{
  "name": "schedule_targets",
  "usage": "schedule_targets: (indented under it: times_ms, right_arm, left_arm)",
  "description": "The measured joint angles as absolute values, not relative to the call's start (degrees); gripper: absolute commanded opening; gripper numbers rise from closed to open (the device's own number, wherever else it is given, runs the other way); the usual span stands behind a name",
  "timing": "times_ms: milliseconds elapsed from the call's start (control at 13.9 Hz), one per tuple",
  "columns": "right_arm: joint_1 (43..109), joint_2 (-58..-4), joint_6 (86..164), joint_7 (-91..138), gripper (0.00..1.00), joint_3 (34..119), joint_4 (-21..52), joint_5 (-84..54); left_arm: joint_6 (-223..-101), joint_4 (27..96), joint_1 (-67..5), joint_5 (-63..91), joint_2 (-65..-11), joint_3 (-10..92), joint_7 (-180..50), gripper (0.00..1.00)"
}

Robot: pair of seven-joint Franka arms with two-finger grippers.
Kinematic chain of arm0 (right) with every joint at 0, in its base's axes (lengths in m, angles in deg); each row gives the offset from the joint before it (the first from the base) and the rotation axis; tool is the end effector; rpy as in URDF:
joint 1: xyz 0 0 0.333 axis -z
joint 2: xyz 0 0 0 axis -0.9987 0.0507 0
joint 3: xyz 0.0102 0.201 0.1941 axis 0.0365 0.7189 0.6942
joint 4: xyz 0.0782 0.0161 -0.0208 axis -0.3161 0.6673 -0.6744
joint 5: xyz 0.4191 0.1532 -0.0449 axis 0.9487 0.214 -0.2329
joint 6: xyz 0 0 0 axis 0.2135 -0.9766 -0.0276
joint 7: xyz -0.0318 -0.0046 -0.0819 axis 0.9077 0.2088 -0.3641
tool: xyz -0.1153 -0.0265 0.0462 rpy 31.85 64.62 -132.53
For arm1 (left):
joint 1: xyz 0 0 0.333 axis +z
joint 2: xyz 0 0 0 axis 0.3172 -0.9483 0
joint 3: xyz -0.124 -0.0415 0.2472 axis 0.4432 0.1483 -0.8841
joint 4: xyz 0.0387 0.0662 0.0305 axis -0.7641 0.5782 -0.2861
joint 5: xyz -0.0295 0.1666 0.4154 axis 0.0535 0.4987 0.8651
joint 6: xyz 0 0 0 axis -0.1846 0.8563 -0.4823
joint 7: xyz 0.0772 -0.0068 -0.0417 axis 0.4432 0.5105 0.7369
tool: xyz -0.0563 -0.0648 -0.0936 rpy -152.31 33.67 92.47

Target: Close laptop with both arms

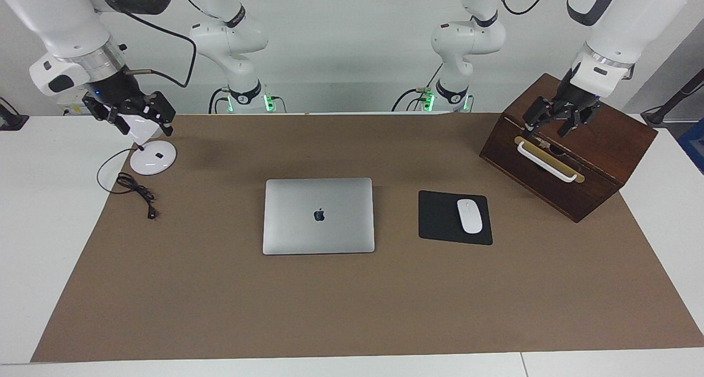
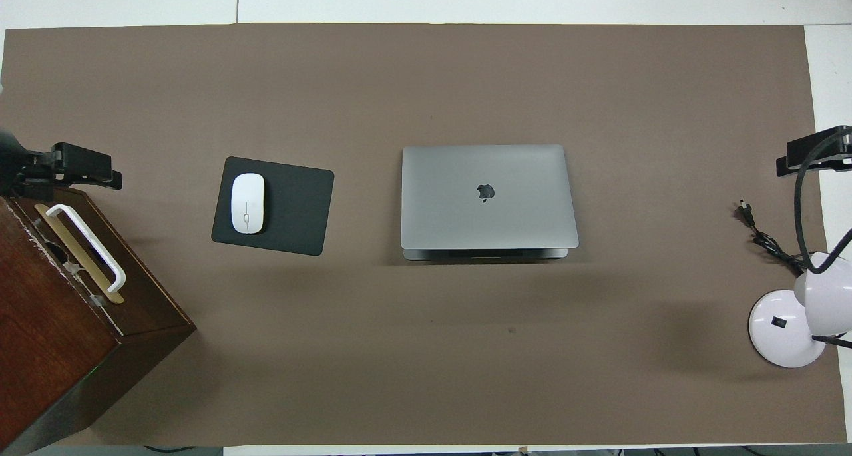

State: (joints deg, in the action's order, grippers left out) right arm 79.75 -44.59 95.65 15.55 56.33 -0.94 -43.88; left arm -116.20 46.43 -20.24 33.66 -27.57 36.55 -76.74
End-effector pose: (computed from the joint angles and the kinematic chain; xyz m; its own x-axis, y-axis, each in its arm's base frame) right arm 0.6113 -0.0575 0.5724 0.9943 -0.1047 -0.0205 -0.1052 -0.9942 -0.0229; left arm 0.6108 -0.0178 0.5333 0.9976 0.0585 -0.0373 0.0619 -0.9935 0.0954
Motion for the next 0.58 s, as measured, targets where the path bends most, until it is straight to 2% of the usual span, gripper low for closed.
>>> schedule_targets:
  times_ms: [576]
  right_arm:
    - [79.64, -44.85, 95.62, 15.60, 1.00, 56.54, 0.33, -43.88]
  left_arm:
    - [-114.44, 44.88, -20.24, 36.45, -27.63, 36.85, -76.80, 1.00]
